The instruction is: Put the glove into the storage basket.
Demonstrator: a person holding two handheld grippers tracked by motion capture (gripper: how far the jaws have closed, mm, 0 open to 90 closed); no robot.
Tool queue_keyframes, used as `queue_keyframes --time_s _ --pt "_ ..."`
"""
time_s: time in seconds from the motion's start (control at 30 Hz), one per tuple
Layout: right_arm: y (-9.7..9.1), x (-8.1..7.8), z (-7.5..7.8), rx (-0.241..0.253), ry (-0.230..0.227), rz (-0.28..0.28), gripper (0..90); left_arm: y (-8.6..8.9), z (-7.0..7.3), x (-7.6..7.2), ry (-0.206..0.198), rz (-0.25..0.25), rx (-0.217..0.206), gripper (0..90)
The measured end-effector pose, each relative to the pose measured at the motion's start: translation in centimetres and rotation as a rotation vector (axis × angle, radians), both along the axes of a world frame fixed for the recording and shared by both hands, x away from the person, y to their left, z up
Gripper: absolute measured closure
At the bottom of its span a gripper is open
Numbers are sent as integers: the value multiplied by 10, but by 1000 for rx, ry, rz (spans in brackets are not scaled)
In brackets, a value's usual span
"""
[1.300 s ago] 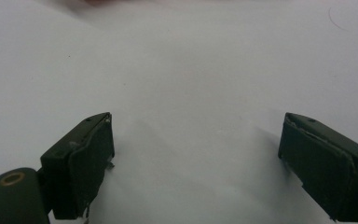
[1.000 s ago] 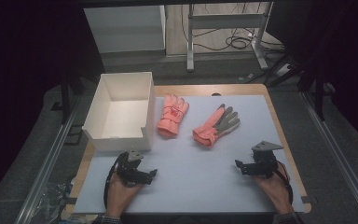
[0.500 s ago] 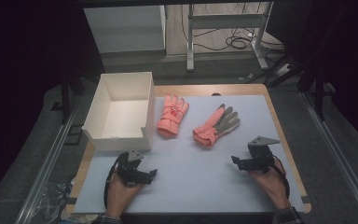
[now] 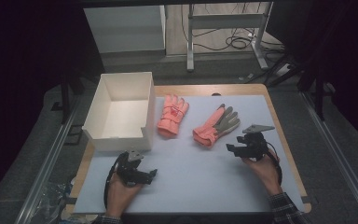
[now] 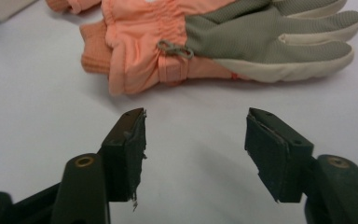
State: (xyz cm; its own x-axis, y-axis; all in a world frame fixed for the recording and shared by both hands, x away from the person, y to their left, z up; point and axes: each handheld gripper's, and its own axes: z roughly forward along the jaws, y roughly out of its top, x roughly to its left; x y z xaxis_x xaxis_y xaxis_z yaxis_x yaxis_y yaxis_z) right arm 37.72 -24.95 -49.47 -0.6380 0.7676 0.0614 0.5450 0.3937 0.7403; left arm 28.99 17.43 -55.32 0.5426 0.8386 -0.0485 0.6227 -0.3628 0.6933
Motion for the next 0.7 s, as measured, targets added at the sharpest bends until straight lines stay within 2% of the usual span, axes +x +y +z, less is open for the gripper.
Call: queue_keyframes --time_s 0.07,0.2,0.27,0.37,0.43,0.53,0.7 --pt "3 5 3 10 19 2 431 0 0 0 0 0 0 0" --pt "8 9 7 2 5 13 485 0 0 0 0 0 0 0" --pt "15 15 11 -3 -1 17 547 0 0 0 0 0 1 0" --pt "18 20 13 -8 -9 21 578 0 0 0 0 0 0 0" --pt "22 30 18 -9 -16 19 619 0 0 0 -1 0 1 0" --pt "25 36 20 -12 -17 15 638 0 0 0 -1 -1 0 0" --pt "37 56 22 -41 -21 -6 657 0 0 0 -1 -1 0 0"
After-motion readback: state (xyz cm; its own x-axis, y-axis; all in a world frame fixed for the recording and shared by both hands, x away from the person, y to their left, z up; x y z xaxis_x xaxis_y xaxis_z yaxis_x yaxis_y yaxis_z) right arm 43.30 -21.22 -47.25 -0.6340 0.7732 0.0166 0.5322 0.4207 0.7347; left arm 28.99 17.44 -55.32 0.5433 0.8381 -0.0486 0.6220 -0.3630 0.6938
